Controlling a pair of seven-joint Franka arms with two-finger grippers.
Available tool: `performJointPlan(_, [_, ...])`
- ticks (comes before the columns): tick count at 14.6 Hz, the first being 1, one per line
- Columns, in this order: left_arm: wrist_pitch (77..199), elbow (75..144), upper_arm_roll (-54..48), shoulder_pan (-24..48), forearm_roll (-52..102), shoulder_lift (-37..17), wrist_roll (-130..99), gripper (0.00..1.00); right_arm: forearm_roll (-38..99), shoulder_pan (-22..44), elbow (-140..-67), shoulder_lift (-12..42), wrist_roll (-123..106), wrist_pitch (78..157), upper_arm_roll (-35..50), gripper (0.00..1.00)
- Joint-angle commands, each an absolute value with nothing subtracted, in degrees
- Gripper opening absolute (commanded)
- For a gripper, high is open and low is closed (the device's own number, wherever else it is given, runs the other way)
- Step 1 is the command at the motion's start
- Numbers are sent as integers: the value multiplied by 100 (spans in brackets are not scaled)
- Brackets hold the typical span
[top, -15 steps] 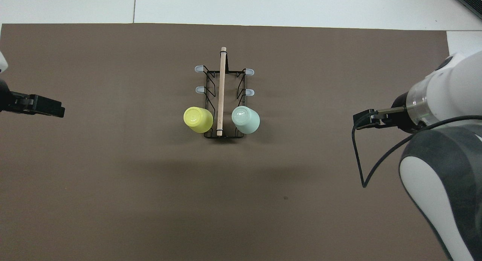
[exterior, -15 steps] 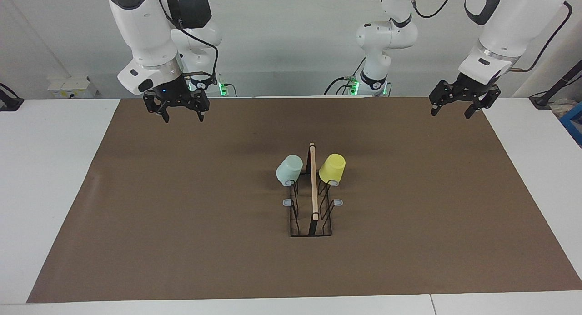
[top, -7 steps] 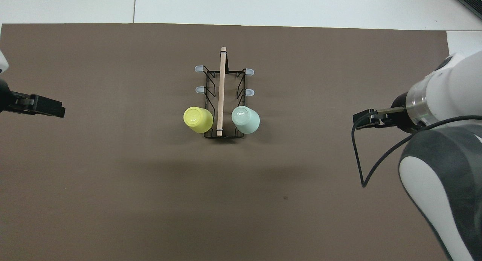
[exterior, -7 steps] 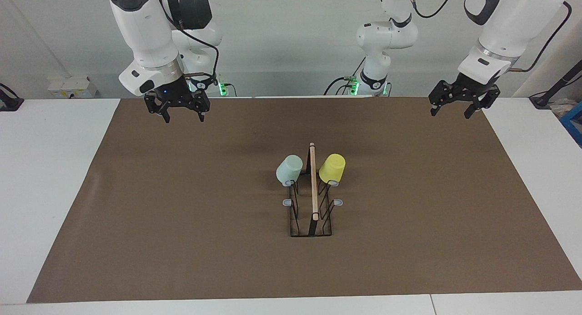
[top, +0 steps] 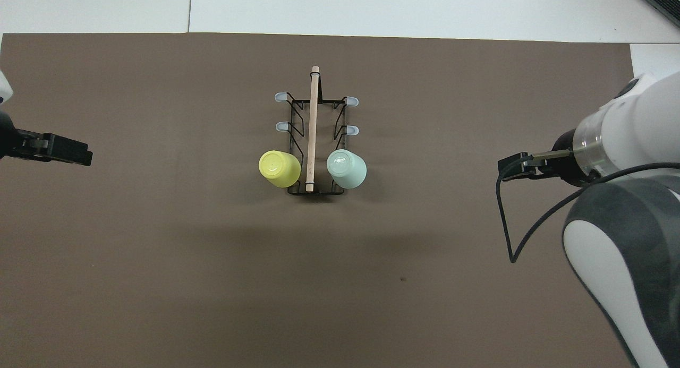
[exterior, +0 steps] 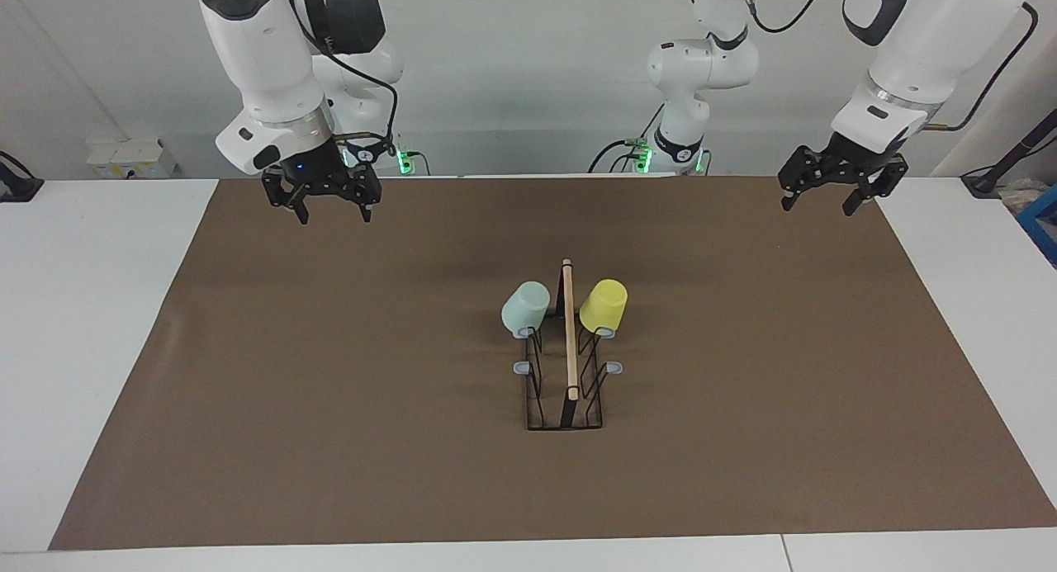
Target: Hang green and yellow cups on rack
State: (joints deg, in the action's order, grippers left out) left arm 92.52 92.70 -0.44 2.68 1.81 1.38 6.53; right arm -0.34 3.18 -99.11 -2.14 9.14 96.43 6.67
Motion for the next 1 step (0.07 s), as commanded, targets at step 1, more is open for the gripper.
performJointPlan(1, [9255,9352,-35,272,167,246,703,100,97,246,-10081,-316,765,9782,668,100])
